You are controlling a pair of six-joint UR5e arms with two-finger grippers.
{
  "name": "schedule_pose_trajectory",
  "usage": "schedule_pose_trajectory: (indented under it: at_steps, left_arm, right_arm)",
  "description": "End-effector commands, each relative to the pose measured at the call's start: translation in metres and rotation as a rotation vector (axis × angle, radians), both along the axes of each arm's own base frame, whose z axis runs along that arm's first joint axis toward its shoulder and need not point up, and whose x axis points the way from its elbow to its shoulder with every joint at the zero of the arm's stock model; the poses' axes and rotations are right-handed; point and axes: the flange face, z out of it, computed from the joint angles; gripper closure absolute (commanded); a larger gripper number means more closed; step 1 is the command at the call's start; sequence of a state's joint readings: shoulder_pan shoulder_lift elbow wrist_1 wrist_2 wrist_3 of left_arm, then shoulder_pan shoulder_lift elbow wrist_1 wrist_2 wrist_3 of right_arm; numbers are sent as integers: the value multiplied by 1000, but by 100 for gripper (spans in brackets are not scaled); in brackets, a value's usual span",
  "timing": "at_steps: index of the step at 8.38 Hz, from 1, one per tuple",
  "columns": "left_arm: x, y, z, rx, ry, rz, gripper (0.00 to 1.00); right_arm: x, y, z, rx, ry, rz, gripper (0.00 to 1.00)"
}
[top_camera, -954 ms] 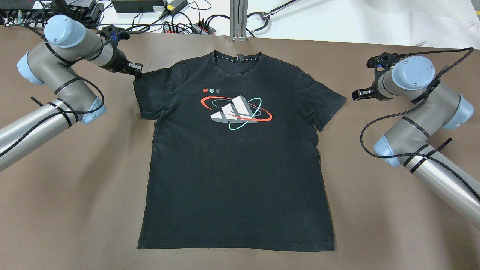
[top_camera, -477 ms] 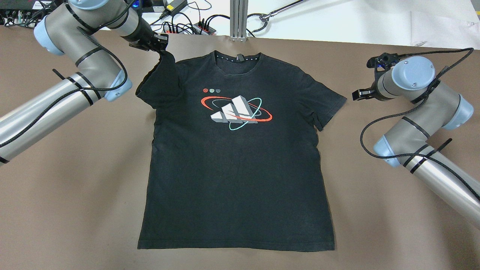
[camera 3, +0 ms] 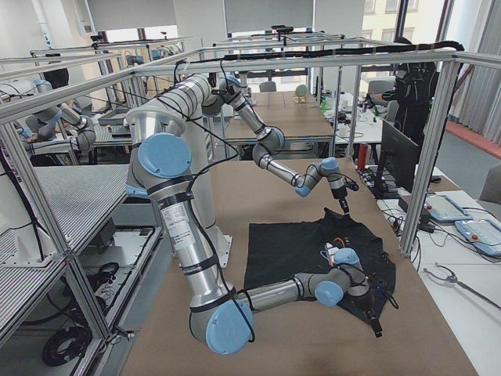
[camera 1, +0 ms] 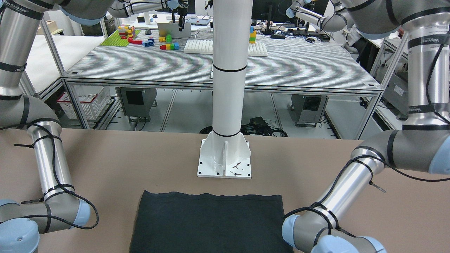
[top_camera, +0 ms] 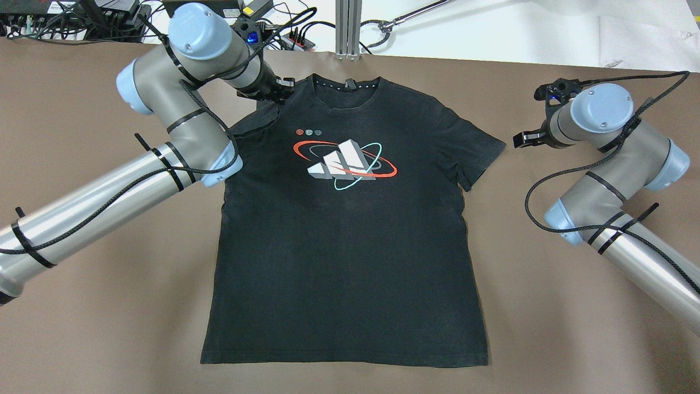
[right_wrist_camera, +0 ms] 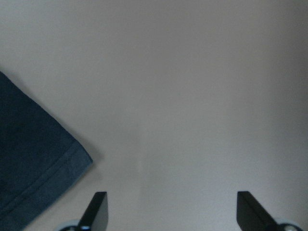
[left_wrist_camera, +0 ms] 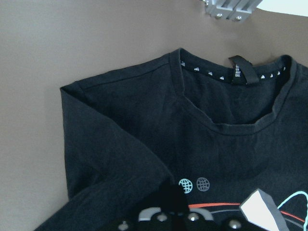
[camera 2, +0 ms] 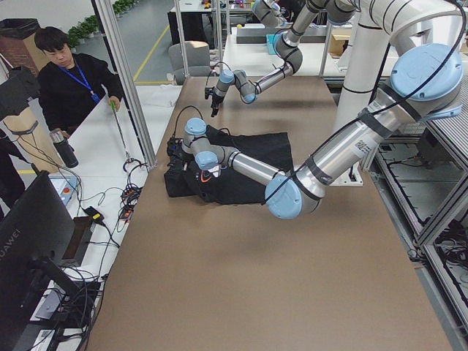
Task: Fold clothes
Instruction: 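Grasp the black t-shirt's sleeve nearest the left gripper and fold it inward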
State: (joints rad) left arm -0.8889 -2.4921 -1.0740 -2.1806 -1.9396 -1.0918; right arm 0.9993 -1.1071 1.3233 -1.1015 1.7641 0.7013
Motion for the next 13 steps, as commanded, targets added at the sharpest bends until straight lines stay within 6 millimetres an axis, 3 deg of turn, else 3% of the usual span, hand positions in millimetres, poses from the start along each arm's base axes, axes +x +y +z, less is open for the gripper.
schedule_pose_trajectory:
  at_steps: [1,3,5,6,8,10,13]
  left_arm:
    - [47,21,-8,20,-27,-18,100]
    - [57,10,-36,-16,0,-44,100]
    - [53,5,-43,-75,35,-88,100]
    - [53,3,-44,-99,47,-105,100]
    - [62,1,-25,-93,21,-130,100]
    - [67,5,-25,-59,5,-109,6]
    - [61,3,-36,-50,18,-106,6]
  right_arm:
    - [-1,0,3,-6,4,-1,6]
    - [-4,1,4,-7,5,-5,6]
    - [-4,1,4,-7,5,-5,6]
    - [-4,1,4,-6,4,-5,6]
    - [-5,2,4,-7,5,-7,6]
    - [-6,2,5,-9,6,-8,6]
    - [-7,0,6,-14,5,-4,6]
